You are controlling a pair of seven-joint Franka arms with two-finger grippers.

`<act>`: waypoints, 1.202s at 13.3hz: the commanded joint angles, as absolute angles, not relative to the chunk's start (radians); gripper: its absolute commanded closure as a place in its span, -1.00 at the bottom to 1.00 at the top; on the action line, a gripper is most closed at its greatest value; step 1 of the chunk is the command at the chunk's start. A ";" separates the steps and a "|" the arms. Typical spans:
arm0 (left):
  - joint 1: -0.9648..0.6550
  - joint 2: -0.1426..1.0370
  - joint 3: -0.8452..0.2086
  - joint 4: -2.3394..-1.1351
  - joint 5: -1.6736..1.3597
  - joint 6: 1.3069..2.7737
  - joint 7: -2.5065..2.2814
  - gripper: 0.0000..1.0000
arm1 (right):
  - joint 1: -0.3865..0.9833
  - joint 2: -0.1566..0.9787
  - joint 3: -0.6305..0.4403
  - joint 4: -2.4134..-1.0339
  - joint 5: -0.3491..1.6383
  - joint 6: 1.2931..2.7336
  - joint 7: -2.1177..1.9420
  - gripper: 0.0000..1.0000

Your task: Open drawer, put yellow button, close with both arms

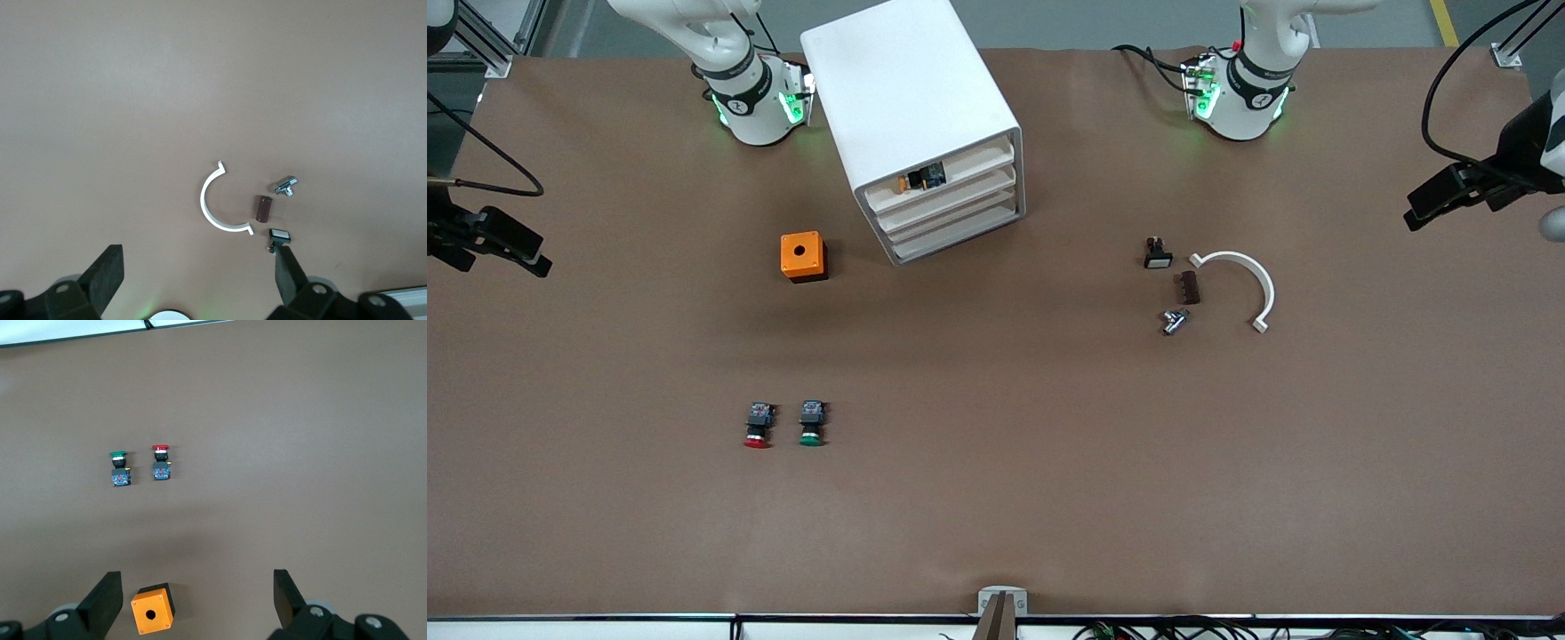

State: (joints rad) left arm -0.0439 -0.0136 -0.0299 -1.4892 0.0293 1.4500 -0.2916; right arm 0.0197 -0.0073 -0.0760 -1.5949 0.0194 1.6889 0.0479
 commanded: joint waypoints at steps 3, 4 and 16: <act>-0.031 -0.054 -0.049 -1.528 0.029 1.460 -0.273 -0.99 | 0.005 -0.028 -0.064 -1.614 0.020 1.689 0.037 -1.00; -0.032 -0.058 -0.049 -1.531 0.029 1.460 -0.273 -0.99 | 0.005 -0.028 -0.064 -1.614 0.020 1.689 0.037 -1.00; -0.031 -0.120 -0.100 -1.635 0.014 1.470 -0.178 -0.99 | 0.003 -0.028 -0.066 -1.615 0.020 1.689 0.035 -1.00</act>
